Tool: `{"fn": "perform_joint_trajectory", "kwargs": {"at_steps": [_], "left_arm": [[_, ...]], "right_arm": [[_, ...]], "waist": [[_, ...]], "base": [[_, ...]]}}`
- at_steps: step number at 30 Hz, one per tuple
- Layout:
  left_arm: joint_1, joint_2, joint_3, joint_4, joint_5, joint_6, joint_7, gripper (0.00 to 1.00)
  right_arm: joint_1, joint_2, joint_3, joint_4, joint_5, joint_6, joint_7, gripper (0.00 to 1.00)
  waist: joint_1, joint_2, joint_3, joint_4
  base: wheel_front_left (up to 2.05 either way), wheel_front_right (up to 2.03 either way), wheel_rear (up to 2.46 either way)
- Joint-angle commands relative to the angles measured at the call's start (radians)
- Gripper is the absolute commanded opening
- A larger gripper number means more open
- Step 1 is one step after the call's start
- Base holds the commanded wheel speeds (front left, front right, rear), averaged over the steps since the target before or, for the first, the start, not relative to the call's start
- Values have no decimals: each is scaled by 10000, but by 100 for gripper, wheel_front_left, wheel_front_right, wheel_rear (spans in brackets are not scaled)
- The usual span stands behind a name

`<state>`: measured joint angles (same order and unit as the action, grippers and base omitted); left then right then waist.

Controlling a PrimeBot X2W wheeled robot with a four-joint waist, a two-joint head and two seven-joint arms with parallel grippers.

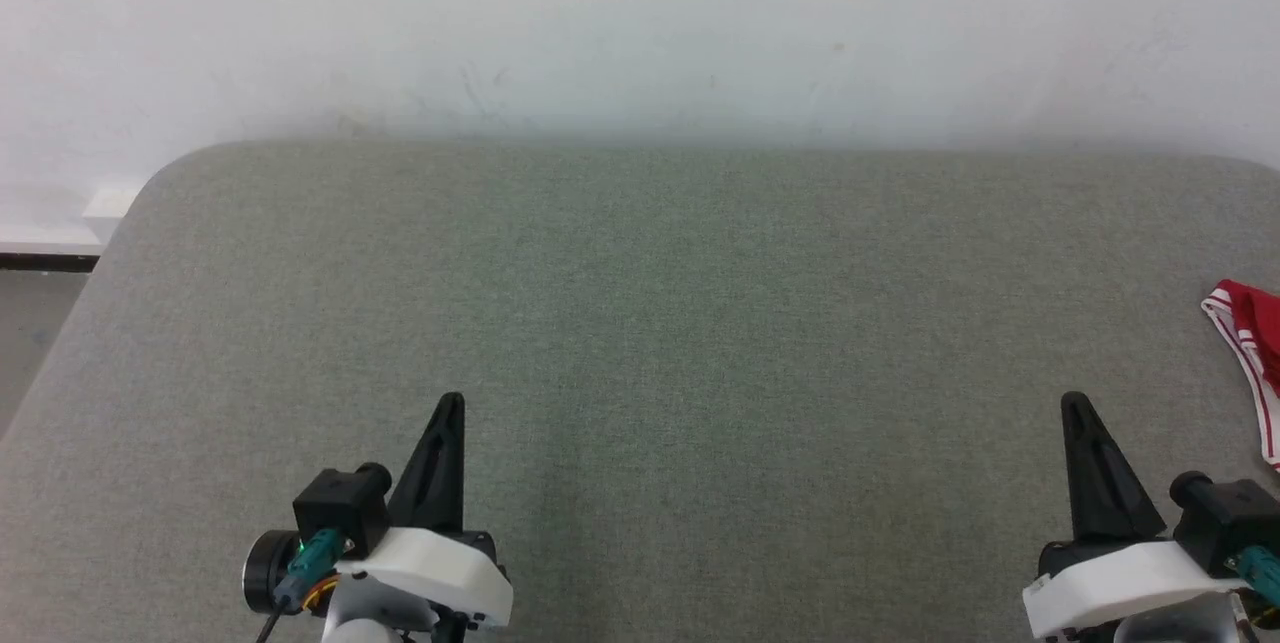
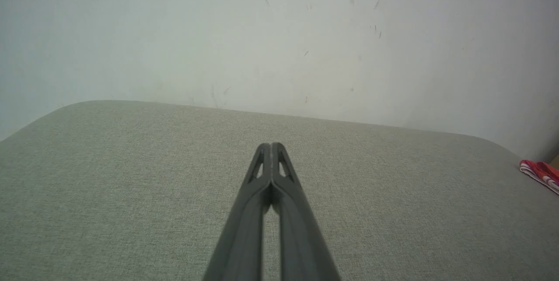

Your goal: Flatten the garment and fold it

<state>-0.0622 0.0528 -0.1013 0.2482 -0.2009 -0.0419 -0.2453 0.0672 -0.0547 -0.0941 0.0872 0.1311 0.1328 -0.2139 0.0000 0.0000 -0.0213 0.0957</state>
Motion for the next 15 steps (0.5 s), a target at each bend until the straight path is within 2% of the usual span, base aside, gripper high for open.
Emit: {"fn": "perform_joint_trajectory", "kwargs": {"at_steps": [1,15], "left_arm": [[39,-2,42,-92,109,26,59,0],[104,-4,150,-356,319,70,324,0]], "right_arm": [[-41,3,41,-44,-77,-1,49,0],[-111,7,141,-136,-214,-3,280,0]], "waist": [[0,0,4,-16],[0,0,27,-120]], "base": [[0,0,0],[0,0,0]]}}
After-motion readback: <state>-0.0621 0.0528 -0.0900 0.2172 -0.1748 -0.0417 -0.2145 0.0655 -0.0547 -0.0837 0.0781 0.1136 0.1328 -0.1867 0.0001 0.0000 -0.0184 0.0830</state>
